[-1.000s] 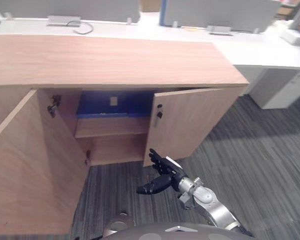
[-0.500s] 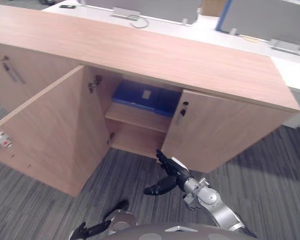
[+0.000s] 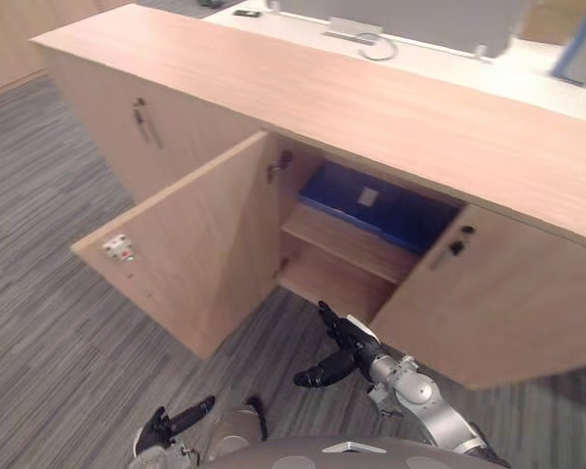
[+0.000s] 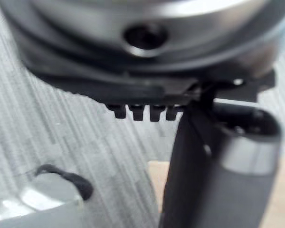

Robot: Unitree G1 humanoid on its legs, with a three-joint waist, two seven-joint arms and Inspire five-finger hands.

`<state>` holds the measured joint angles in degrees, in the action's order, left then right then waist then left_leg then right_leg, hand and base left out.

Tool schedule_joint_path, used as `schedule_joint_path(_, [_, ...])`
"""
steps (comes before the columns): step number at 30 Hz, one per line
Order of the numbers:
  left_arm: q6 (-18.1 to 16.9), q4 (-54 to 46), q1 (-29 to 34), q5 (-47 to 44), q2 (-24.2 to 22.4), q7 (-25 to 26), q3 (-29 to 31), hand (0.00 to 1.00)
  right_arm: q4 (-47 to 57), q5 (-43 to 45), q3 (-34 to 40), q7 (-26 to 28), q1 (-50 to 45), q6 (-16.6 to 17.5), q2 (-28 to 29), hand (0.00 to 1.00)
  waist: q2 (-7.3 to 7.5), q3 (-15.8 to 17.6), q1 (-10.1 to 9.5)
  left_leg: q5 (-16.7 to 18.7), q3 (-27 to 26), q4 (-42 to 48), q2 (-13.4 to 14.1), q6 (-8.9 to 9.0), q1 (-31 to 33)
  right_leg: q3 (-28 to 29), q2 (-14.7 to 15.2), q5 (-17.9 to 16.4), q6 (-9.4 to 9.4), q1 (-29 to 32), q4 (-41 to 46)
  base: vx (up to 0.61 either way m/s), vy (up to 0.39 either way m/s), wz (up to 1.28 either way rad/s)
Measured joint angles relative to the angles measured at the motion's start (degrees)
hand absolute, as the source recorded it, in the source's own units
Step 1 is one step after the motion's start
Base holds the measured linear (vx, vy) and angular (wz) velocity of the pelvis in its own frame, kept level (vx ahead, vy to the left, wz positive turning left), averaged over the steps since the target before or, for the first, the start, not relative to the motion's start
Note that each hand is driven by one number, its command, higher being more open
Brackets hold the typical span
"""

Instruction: Walk over to the cabinet, pick up the folder, carry it to the office cabinet, place the folder inside the office cabinet, then close the office cabinet door

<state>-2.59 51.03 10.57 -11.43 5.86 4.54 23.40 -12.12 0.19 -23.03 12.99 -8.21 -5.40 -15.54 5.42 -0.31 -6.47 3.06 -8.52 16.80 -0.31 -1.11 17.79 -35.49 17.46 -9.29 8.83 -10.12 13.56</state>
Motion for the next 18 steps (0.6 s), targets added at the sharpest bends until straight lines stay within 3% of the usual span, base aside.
schedule_joint_path(2, [-0.1, -3.9, 0.8, -0.1, 0.0, -0.1, 0.1, 1.00, -0.6, 0.0, 0.5, 0.1, 0.0, 0.1, 0.0, 1.00, -1.06, 0.2, -0.10, -2.4, 3.1, -3.7, -1.9, -0.57, -1.3, -3.2, 1.2, 1.5, 0.28, 0.0, 4.1, 0.16, 0.098, 1.00])
schedule_joint_path(4, [-0.9, -8.2, 1.7, -0.2, -0.5, 0.2, 0.2, 1.00, -0.7, -1.0, 2.4, 0.1, 0.0, 0.8, 0.1, 1.00, -2.00, 0.5, -0.11, -5.3, 7.1, -7.9, -4.2, -1.02, -2.5, -7.9, 0.4, -2.3, -0.45, -0.8, 0.2, 0.10, -0.001, 0.97])
schedule_joint_path(5, [-1.0, -9.2, 1.9, -0.2, -0.9, 0.2, 0.2, 1.00, -0.7, -2.0, 3.0, 0.1, 0.0, 0.9, 0.1, 1.00, -2.05, 0.6, -0.07, -5.8, 7.7, -8.3, -5.1, -1.02, -2.5, -8.7, 0.2, -1.1, -0.72, -0.8, -0.8, 0.04, -0.021, 0.83])
schedule_joint_path(6, [-1.1, -9.8, 2.2, -0.2, -1.6, 0.2, 0.2, 1.00, -0.7, -2.2, 3.8, 0.1, 0.1, 0.9, 0.0, 1.00, -2.84, 0.6, -0.08, -6.1, 8.4, -8.8, -5.8, -1.00, -2.7, -11.1, 0.5, -1.3, -0.85, -1.2, -0.4, -0.01, 0.018, 0.51])
schedule_joint_path(7, [-1.1, -11.4, 3.7, -0.2, -3.9, -0.4, 0.1, 1.00, -0.9, -2.7, 6.1, 0.0, -0.7, 0.9, -0.2, 1.00, -5.16, 0.6, -1.10, -8.0, 9.1, -12.5, -6.1, -0.89, -4.8, -11.3, 1.4, -0.9, -0.69, -1.2, 1.6, -0.03, 0.049, 0.38])
schedule_joint_path(10, [-1.0, -12.2, 7.6, -0.5, -4.9, -1.4, 0.1, 1.00, -1.0, -4.4, 7.4, 0.1, -2.3, 0.7, -0.4, 1.00, -7.13, 0.2, -1.21, -10.4, 8.8, -20.9, -6.0, -0.99, -9.7, -11.7, 2.3, -0.7, -0.36, -1.9, 3.9, -0.03, 0.031, 0.18])
schedule_joint_path(13, [-0.7, -13.0, 8.7, -2.5, -4.9, -1.3, 0.8, 1.00, -1.1, -4.4, 7.3, 0.3, -2.9, 0.7, -0.2, 1.00, -6.74, 0.4, -1.39, -11.3, 8.9, -21.9, -5.8, -0.76, -10.2, -11.4, 2.3, -0.4, -0.72, -2.0, 4.6, -0.01, -0.003, 0.08])
schedule_joint_path(17, [-0.2, -21.5, 10.1, -1.9, -4.8, -1.3, 3.1, 1.00, -1.2, -4.4, 7.6, 0.9, -3.7, 0.7, 0.8, 1.00, -6.56, 0.4, -1.20, -11.5, 9.1, -21.7, -2.8, -0.52, -10.3, -9.2, 0.2, 3.4, -3.08, 0.1, 6.2, 0.05, 0.018, -0.12])
schedule_joint_path(18, [-0.2, -23.7, 10.0, -1.3, -4.6, -1.3, 3.5, 1.00, -1.2, -4.4, 7.6, 1.4, -3.7, 0.7, 0.9, 1.00, -6.96, 0.6, -1.10, -11.6, 9.0, -21.7, -2.1, -0.85, -10.2, -8.1, 0.2, 2.4, -4.14, 0.8, 6.5, 0.05, -0.003, -0.17])
